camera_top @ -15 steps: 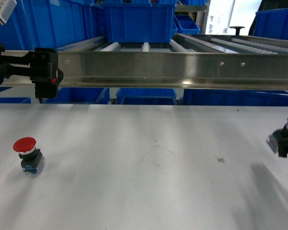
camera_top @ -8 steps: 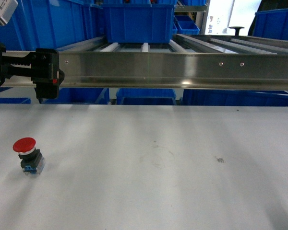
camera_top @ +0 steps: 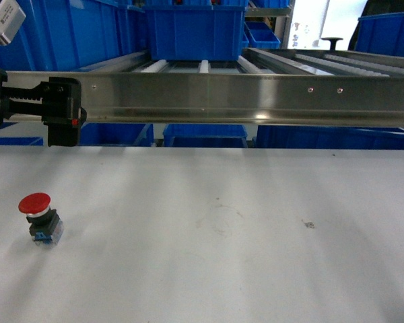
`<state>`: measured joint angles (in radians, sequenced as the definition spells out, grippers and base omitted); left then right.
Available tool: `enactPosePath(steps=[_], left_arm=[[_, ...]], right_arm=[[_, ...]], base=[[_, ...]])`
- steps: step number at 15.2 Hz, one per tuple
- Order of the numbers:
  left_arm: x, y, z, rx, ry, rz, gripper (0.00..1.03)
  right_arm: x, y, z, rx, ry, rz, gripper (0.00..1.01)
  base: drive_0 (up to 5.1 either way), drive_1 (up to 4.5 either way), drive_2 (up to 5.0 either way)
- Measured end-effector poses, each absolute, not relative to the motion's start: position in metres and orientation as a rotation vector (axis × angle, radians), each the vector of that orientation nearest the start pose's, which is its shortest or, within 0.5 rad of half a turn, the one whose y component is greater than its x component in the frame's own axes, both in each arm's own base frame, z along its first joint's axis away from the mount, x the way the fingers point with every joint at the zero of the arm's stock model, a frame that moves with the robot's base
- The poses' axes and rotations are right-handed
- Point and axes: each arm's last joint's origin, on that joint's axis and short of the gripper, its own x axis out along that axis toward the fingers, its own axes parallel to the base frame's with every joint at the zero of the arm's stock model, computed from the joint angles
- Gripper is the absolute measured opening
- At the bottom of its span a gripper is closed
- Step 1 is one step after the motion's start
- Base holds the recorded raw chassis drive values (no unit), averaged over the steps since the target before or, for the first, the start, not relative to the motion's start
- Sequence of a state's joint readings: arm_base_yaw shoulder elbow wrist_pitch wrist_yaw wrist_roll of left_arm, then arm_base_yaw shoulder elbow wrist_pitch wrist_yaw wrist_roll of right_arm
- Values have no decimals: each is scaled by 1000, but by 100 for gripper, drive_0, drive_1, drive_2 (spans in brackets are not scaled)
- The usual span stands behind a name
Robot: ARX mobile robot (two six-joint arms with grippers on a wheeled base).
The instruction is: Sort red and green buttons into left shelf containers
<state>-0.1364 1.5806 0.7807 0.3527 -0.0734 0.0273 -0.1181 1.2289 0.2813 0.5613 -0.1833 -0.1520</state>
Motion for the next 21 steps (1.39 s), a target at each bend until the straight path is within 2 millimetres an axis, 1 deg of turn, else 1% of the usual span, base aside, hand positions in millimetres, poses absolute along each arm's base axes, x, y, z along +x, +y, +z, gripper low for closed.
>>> enactPosePath(steps=[2,5,6,8,9,12,13,15,17,21], left_arm=[[322,-42,189,76,448,-57,98],[323,-42,169,101,500,15,98],[322,-43,166,110,520,21,98],[320,-41,164,116,496,61,98],[317,-40,160,120,500,72,98],[310,-32,134,123,580,94,98],[311,-27,130,106,593,104,98],[313,-20,125,71,613,99,98],[319,-14,115,26,657,105,98],[338,-2,96,-16,689,129,98]], right_arm=[[211,-20,152,-92,376,93,25],[211,-20,152,-92,376,93,25],[211,-20,152,-92,376,94,25],[211,-20,152,-92,376,94,25],[211,-20,152,-92,376,94,25],[211,-20,152,-92,376,94,25],[211,-20,152,-92,376,94,25],[211,-20,152,-92,376,94,25],[211,-20,152,-92,376,94,25],[211,-20,152,-93,376,94,25]], base=[[0,0,0],[0,0,0],[0,0,0],[0,0,0],[0,0,0],[0,0,0],[0,0,0],[0,0,0],[0,0,0],[0,0,0]])
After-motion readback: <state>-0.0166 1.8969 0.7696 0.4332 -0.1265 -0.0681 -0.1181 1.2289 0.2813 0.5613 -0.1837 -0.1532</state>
